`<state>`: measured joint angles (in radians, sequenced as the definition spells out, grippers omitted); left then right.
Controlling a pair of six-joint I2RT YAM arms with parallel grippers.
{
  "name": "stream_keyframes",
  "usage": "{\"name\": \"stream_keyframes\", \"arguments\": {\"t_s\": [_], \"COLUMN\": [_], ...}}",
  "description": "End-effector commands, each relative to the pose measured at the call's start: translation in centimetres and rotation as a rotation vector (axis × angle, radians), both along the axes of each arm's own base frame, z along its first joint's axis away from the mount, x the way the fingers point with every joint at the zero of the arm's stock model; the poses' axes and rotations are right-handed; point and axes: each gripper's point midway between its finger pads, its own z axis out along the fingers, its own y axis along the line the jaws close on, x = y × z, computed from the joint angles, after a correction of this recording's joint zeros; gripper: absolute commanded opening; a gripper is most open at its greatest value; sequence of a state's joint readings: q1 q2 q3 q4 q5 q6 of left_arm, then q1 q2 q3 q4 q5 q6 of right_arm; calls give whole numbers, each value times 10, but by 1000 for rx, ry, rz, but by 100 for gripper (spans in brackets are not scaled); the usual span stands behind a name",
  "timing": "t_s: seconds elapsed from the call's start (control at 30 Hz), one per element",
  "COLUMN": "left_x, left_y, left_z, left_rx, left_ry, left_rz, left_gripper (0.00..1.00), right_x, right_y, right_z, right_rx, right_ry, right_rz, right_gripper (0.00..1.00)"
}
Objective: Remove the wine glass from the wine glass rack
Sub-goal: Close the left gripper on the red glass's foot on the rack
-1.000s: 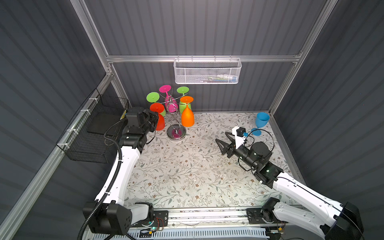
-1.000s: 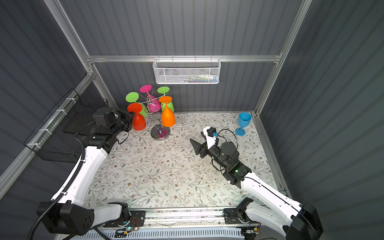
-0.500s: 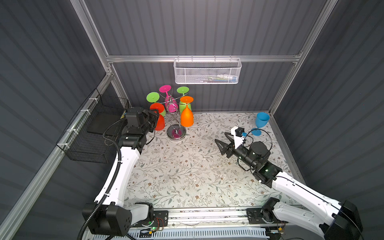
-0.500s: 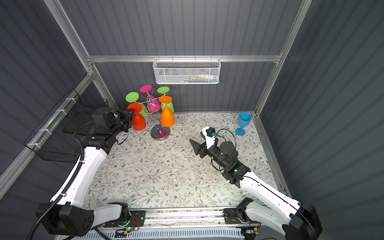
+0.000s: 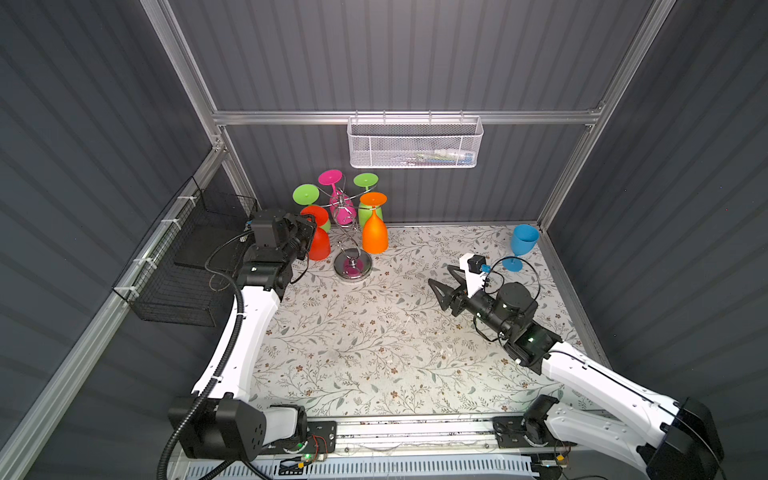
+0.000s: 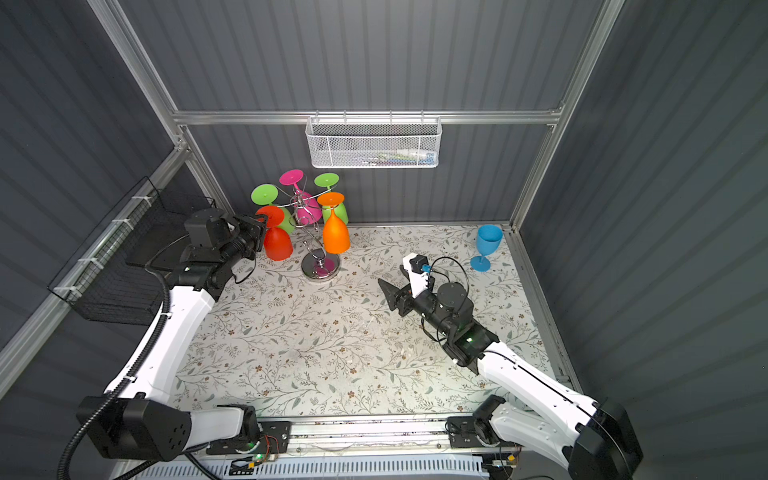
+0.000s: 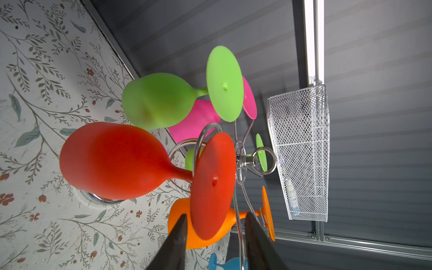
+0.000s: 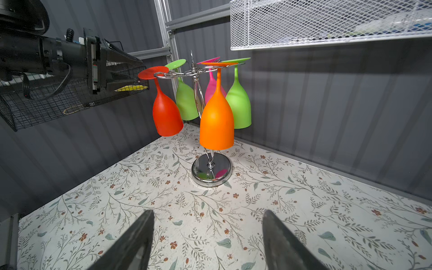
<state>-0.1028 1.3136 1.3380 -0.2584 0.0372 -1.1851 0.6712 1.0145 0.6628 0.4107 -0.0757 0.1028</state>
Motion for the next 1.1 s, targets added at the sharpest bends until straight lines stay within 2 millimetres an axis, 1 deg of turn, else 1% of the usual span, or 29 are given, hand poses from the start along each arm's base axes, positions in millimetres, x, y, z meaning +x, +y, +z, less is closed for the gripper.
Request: {"name": "stream_keyframes", "arguments": {"t_s": [0.0,0.13,0.27,0.4,0.57,0.83,1.07], "left_x": [6,9,13,14,11,8,4], "left_y": [0,-1,-2,-3,-3,-3,-2], "left_z": [10,9,11,17,20,29,40], "left_rx": [7,7,-2,-8,-9,-18,-21], "left_ry": [-33,-31,-40,-57,-62,-84,-118], "left_rz": [-11,-15,-21,-23,-23,-28,-24], "left_gripper": [40,36,25,18,12,5,2], "right_x": [1,3,1,1,2,1,1], "right_y": [1,1,4,4,5,5,5], "right_z": [0,-1,-1,-2,-3,-3,-3], "right_rx": [-6,-9,-7,-6,-10,-9,-8], "right_ry": [-10,-11,-13,-10,-9,-10,-8], "right_rz": [-4,-8,10,11,10,12,14], "right_gripper": [73,73,73,73,73,74,74]}}
